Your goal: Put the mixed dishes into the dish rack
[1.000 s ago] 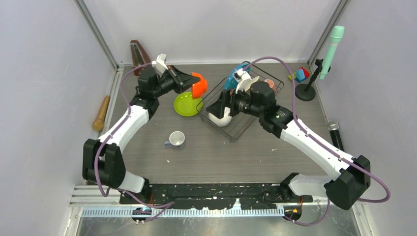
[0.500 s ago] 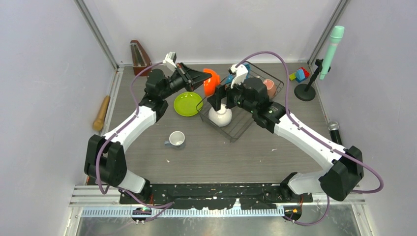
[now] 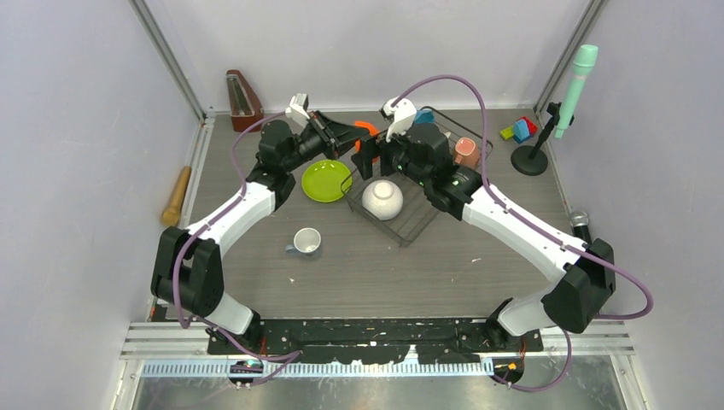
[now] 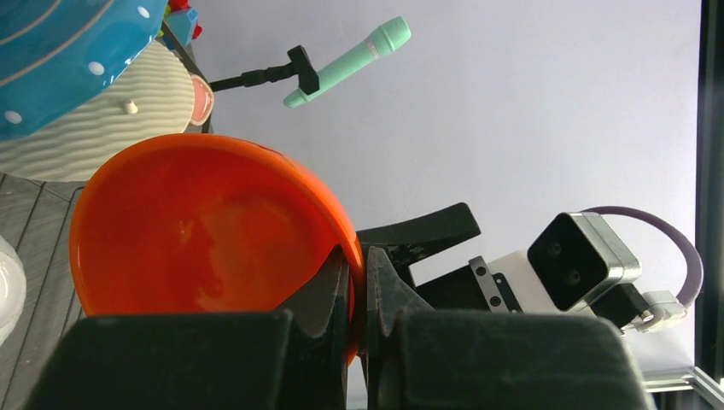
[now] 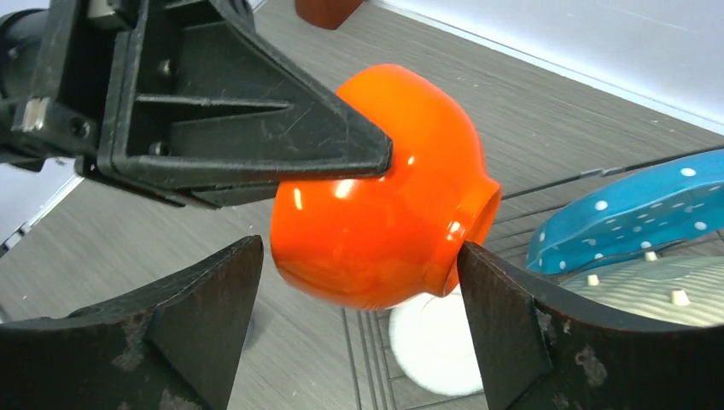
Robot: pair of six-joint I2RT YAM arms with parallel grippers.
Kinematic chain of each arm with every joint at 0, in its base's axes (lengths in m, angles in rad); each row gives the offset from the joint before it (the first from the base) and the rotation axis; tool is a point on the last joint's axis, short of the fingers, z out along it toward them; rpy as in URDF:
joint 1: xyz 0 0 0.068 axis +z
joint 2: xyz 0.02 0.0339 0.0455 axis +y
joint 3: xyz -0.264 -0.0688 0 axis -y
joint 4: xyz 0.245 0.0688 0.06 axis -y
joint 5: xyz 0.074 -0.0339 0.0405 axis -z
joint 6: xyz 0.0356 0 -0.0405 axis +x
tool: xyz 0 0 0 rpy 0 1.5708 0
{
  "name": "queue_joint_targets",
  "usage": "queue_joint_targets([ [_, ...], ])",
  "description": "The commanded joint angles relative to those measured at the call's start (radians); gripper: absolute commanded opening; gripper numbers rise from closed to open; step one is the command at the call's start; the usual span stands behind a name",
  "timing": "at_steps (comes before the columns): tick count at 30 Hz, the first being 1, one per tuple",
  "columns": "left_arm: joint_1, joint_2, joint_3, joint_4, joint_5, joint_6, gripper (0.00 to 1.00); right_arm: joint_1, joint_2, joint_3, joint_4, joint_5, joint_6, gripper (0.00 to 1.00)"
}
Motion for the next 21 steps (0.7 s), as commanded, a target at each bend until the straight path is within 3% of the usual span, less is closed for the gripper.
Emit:
queue_joint_targets([
  [1, -0.011, -0.012, 0.008, 0.080, -0.007, -0.011, 0.00, 0.017, 0.024, 0.069, 0.013, 0.085, -0.031, 0.88],
  [4, -0.011, -0.010, 0.010, 0.071, -0.005, -0.008, 0.00, 0.023, 0.040, 0.080, 0.008, 0.113, -0.041, 0.79],
  [6, -0.011, -0.009, 0.009, 0.073, -0.005, -0.006, 0.00, 0.026, 0.049, 0.093, -0.008, 0.118, -0.045, 0.65],
  [10, -0.011, -0.010, 0.014, 0.050, -0.014, 0.018, 0.00, 0.027, 0.037, 0.092, -0.026, 0.127, -0.045, 0.22],
  [12, -0.011, -0.003, 0.017, 0.040, -0.015, 0.027, 0.03, 0.027, 0.027, 0.082, -0.035, 0.134, -0.047, 0.09],
  [14, -0.011, 0.010, 0.018, 0.043, -0.009, 0.027, 0.05, 0.027, 0.022, 0.085, -0.061, 0.143, -0.055, 0.01],
  [16, -0.011, 0.023, 0.022, 0.049, 0.005, 0.026, 0.10, 0.027, 0.015, 0.088, -0.085, 0.148, -0.068, 0.01],
  [21, -0.011, 0.025, 0.039, -0.056, 0.013, 0.077, 0.45, 0.027, -0.015, 0.079, -0.140, 0.174, -0.088, 0.00],
])
